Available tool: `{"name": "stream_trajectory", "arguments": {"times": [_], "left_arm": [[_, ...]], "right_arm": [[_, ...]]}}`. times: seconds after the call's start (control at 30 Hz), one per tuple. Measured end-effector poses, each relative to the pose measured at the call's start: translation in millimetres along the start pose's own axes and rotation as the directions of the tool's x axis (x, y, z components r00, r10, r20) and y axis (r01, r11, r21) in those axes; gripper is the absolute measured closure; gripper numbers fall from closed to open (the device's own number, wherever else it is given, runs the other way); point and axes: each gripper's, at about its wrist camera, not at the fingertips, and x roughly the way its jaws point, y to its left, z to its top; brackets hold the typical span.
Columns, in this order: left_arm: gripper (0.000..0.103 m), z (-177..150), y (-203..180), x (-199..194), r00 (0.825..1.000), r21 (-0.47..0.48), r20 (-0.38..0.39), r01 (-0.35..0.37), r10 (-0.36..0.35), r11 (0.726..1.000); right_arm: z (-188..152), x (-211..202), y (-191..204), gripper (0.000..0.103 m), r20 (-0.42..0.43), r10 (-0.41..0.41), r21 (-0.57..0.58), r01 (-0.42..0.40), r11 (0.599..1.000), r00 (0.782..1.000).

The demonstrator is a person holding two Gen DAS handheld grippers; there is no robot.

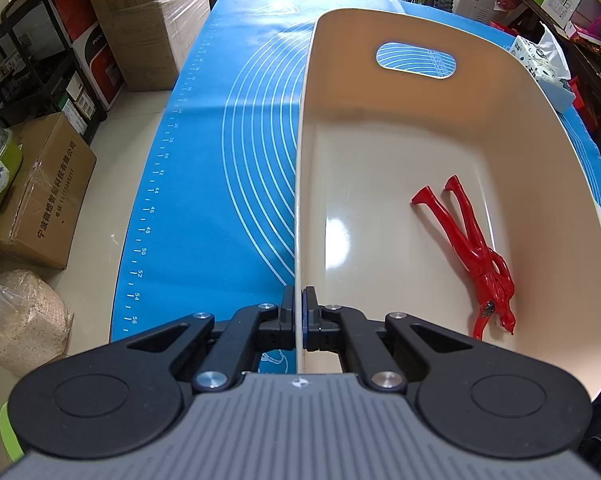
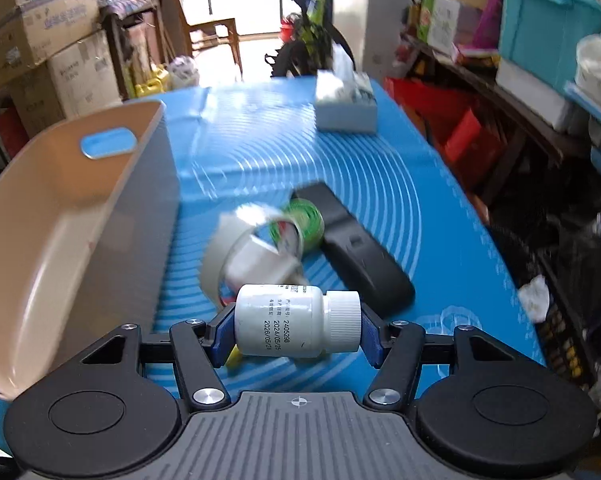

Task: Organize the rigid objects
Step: 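Grasp the white pill bottle with the right tool and lift it, then carry the pill bottle over the basket and release it with the right tool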

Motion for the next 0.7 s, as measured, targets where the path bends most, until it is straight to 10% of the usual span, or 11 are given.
{"name": "stream_trajectory", "arguments": {"times": [0.7], "left_arm": [[0.099, 0, 0, 0, 1.0, 0.0, 0.0, 0.001, -0.001, 1.0]], "right_arm": [[59, -8, 101, 0.039, 0.082, 0.201, -0.19, -0.182, 0.965, 0.976]]}}
